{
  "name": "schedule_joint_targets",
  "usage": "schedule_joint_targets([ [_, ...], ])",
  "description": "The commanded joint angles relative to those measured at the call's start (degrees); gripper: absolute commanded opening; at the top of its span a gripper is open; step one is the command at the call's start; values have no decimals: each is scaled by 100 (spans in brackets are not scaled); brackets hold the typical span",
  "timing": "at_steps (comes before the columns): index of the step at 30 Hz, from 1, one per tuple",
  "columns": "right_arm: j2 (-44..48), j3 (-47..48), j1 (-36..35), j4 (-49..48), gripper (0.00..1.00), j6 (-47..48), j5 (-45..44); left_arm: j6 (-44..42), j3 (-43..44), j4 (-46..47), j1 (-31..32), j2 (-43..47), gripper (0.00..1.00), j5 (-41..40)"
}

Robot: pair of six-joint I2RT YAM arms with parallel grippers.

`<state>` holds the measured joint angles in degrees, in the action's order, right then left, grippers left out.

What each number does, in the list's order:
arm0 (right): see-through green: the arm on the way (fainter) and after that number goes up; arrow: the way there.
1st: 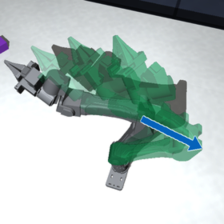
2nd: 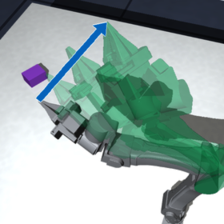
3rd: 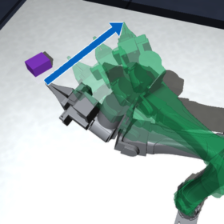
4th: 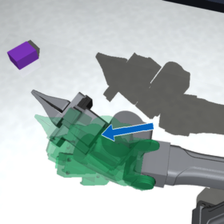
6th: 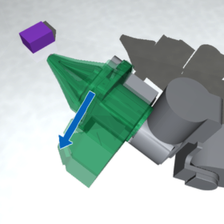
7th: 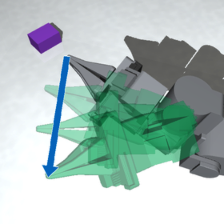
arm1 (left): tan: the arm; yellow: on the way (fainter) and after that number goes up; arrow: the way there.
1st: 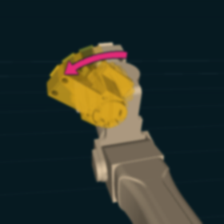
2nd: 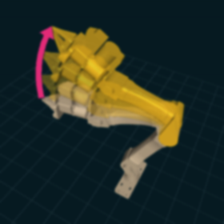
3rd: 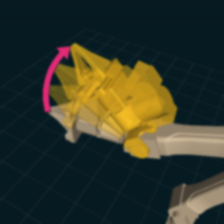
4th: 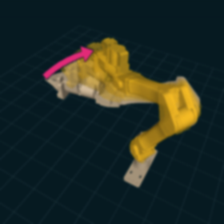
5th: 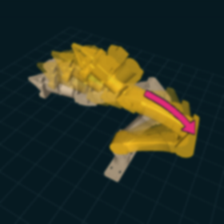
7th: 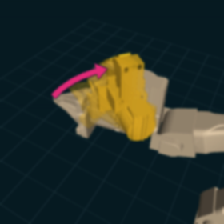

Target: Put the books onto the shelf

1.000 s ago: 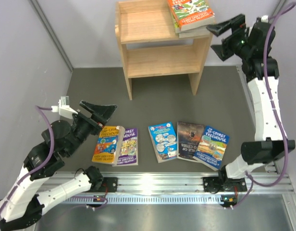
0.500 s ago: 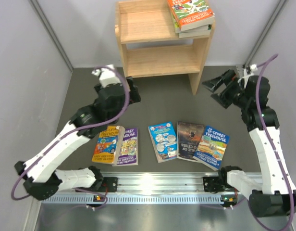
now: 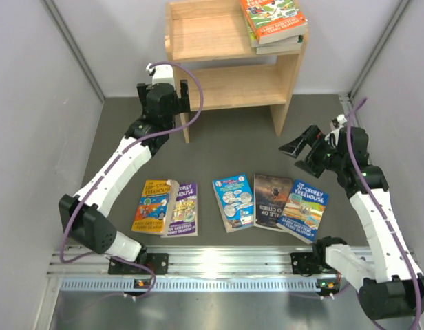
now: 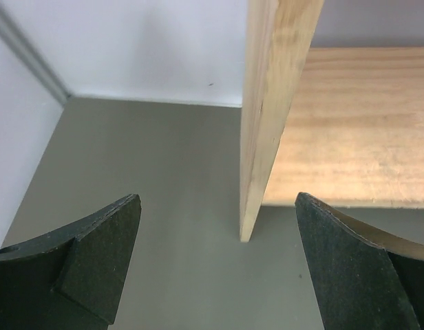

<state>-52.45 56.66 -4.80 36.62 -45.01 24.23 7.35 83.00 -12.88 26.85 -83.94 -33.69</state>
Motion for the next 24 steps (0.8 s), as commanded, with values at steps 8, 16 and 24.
schedule_joint_targets([
  [8, -1004, 670, -346, -252, 100, 336, 38, 99, 743, 1236, -734, -711, 99, 1664],
  [16, -1005, 811, -346, -261, 100, 362, 64, 319, 1525, 1227, -822, -1590, 96, 1901],
  [24, -811, 706, -250, -147, 100, 362, 56, 319, 1544, 1043, -857, -1625, 16, 1927],
])
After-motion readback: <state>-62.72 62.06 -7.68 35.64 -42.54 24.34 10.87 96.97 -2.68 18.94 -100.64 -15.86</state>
